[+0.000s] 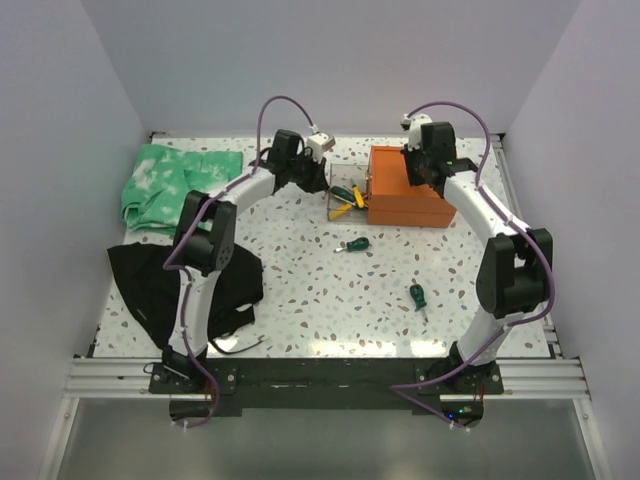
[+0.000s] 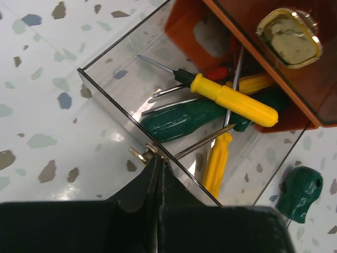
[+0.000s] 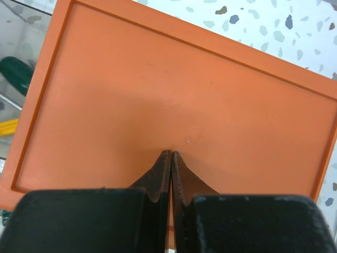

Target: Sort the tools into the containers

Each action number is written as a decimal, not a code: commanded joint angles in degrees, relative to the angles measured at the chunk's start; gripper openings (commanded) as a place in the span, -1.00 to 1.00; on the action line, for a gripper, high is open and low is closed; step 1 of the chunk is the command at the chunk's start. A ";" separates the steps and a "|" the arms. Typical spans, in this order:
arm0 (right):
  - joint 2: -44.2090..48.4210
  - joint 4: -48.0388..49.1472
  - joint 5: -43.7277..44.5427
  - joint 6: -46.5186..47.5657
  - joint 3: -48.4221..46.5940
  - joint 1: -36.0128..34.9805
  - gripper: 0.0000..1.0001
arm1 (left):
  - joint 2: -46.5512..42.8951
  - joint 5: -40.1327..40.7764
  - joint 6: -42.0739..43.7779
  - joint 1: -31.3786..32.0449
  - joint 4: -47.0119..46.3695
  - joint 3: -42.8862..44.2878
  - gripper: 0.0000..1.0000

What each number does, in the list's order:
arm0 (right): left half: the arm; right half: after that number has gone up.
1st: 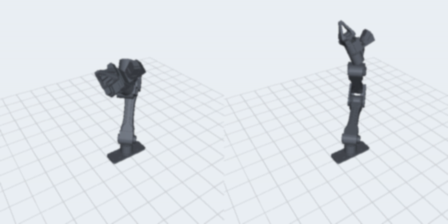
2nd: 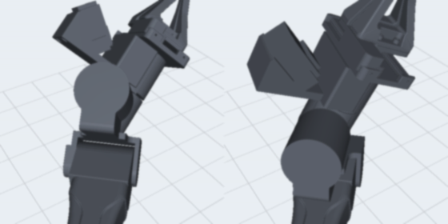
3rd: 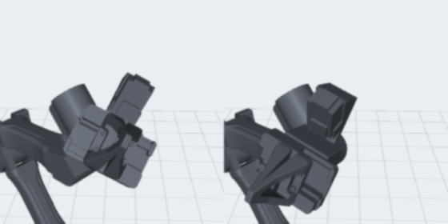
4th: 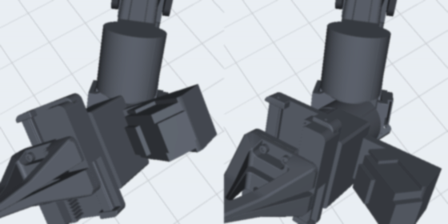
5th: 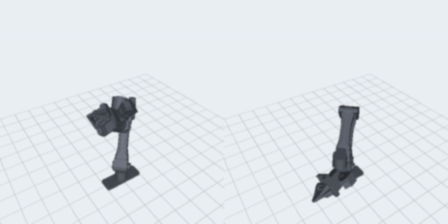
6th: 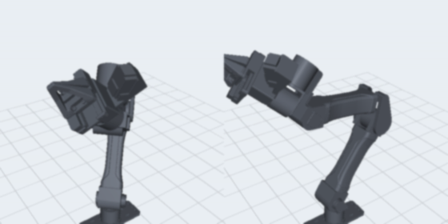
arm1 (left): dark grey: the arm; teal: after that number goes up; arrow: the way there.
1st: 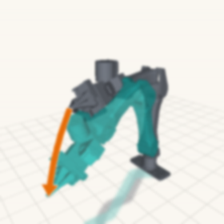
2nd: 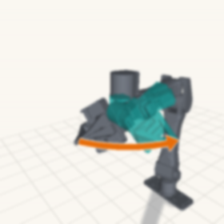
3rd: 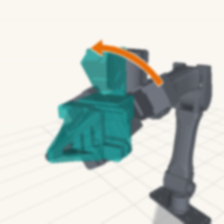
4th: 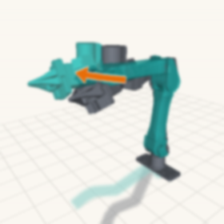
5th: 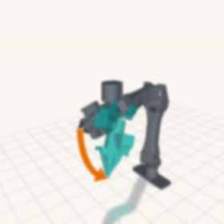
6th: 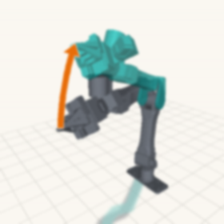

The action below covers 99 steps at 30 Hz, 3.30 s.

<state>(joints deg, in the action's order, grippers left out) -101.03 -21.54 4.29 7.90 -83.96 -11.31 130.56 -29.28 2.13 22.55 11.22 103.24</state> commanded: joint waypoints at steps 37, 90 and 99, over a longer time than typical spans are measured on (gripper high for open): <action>2.86 -5.80 -3.50 -1.31 5.48 0.06 -1.00 | 5.51 -20.04 -24.64 4.62 -18.46 2.23 -0.46; 2.07 -4.74 -1.57 0.45 7.41 0.06 -1.00 | 0.31 25.59 -26.48 0.93 5.74 3.65 0.93; 1.81 -4.57 -1.48 0.54 7.24 0.06 -1.00 | -5.14 25.59 -24.28 -4.35 5.83 -2.34 0.93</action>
<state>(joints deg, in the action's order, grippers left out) -96.77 -19.14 1.98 7.99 -78.08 -11.22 126.63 -11.97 -27.31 22.39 11.25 103.96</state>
